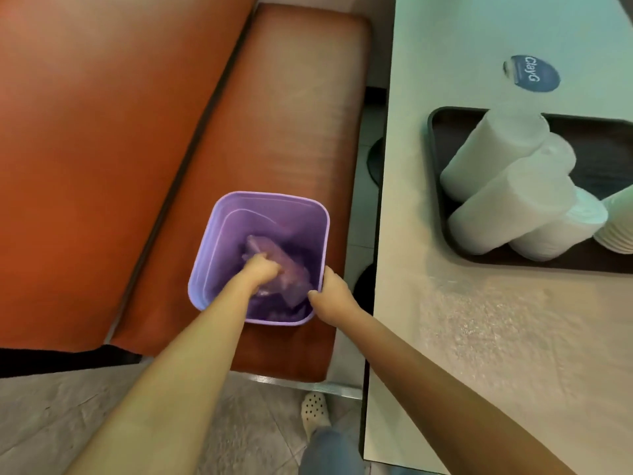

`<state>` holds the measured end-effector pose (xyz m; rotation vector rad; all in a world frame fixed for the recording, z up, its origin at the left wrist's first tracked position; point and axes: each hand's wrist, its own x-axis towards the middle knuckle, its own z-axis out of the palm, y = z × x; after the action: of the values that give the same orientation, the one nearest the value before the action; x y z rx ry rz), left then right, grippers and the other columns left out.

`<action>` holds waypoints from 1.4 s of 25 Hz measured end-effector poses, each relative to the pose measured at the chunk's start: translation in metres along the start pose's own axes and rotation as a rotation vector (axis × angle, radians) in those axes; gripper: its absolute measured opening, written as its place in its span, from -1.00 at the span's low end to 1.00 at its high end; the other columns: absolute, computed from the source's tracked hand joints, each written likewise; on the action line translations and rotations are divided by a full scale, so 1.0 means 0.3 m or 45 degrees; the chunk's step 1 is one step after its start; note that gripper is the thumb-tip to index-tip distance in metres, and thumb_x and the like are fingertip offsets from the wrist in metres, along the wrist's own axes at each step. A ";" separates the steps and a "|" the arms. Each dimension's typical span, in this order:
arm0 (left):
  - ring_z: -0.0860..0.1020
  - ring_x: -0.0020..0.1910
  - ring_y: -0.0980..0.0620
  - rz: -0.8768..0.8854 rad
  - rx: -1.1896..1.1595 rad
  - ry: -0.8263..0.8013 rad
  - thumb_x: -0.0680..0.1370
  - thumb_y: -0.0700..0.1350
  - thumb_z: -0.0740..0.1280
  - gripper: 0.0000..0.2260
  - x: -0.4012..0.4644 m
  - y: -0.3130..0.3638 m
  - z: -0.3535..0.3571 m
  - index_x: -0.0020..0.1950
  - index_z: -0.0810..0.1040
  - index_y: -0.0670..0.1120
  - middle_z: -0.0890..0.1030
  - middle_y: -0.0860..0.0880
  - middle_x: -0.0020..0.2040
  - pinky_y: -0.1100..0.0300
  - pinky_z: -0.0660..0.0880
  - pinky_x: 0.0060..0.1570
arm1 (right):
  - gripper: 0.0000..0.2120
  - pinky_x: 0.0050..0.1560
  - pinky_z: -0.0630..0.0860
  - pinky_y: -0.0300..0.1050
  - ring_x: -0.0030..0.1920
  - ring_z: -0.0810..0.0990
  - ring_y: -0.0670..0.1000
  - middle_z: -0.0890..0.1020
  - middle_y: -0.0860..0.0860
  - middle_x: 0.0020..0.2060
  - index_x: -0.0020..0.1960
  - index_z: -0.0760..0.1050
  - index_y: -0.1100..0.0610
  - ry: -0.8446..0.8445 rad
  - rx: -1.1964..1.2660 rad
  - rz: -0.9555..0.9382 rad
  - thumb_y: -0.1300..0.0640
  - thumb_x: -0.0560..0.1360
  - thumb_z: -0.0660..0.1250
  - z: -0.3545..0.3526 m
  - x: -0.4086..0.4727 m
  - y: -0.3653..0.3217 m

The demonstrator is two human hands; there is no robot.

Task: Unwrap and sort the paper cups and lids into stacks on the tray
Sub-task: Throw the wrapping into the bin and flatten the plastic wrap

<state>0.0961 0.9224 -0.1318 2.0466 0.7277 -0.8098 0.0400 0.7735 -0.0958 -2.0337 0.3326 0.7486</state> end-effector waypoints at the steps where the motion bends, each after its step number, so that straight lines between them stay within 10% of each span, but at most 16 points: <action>1: 0.50 0.18 -0.19 -0.111 0.038 -0.072 0.56 -0.16 0.29 -0.61 0.014 -0.014 0.003 0.37 0.38 -0.20 0.51 -0.18 0.23 0.05 0.47 0.10 | -0.58 0.06 0.48 -0.13 0.18 0.52 0.13 0.48 0.12 0.22 0.37 0.31 0.18 -0.001 0.016 0.013 0.34 0.52 0.22 0.004 0.008 0.001; 5: 0.48 0.17 -0.24 -0.265 0.306 -0.126 0.57 -0.10 0.27 -0.60 0.026 -0.035 0.003 0.37 0.36 -0.23 0.47 -0.23 0.24 0.00 0.48 0.14 | -0.57 0.10 0.51 -0.11 0.22 0.50 0.14 0.46 0.10 0.26 0.41 0.27 0.15 0.002 0.033 0.069 0.29 0.56 0.22 0.008 0.017 0.009; 13: 0.54 0.14 -0.07 0.419 -0.086 0.334 0.53 -0.12 0.31 -0.73 -0.310 0.228 -0.023 0.24 0.54 -0.06 0.58 -0.02 0.16 0.09 0.47 0.17 | -0.49 0.21 0.38 -0.21 0.28 0.43 0.03 0.35 0.05 0.34 0.46 0.20 0.11 0.306 -0.122 -0.439 0.21 0.55 0.25 -0.188 -0.178 -0.102; 17: 0.56 -0.12 0.08 0.777 -0.299 0.129 0.53 -0.12 0.32 -0.80 -0.595 0.273 0.114 0.15 0.55 0.00 0.59 0.10 -0.07 0.25 0.45 -0.16 | -0.54 0.20 0.34 -0.22 0.23 0.45 0.05 0.41 0.08 0.30 0.41 0.31 0.14 0.592 -0.226 -0.634 0.23 0.52 0.26 -0.385 -0.300 -0.008; 23: 0.50 0.18 -0.06 0.689 0.284 0.178 0.51 -0.04 0.33 -0.67 -0.731 0.212 0.467 0.28 0.51 0.00 0.48 -0.04 0.26 0.10 0.46 0.18 | -0.64 0.28 0.29 -0.06 0.24 0.45 0.18 0.49 0.15 0.26 0.26 0.50 0.21 0.827 -0.473 -0.514 0.25 0.47 0.30 -0.620 -0.486 0.434; 29: 0.31 0.34 -0.16 0.622 0.596 0.528 0.54 0.08 0.28 -0.57 -0.814 0.163 0.671 0.39 0.38 0.03 0.29 -0.13 0.39 -0.05 0.32 0.27 | -0.55 0.43 -0.06 0.26 0.51 0.03 0.08 0.15 0.02 0.51 0.47 0.23 -0.02 0.700 -0.867 -0.189 0.01 0.59 0.14 -0.780 -0.599 0.784; 35: 0.47 0.19 -0.10 0.646 0.032 0.461 0.50 -0.26 0.35 -0.42 -0.860 0.176 0.750 0.47 0.22 -0.08 0.49 -0.15 0.17 0.18 0.38 0.08 | -0.50 0.44 -0.22 0.30 0.54 -0.15 0.04 -0.03 -0.05 0.55 0.53 0.04 -0.12 0.618 -0.866 -0.273 -0.13 0.61 0.01 -0.815 -0.624 0.897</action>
<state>-0.0930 0.6541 -0.0212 2.2869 0.3520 -0.1626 -0.1479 0.4118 -0.0625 -2.8432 0.1280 0.2272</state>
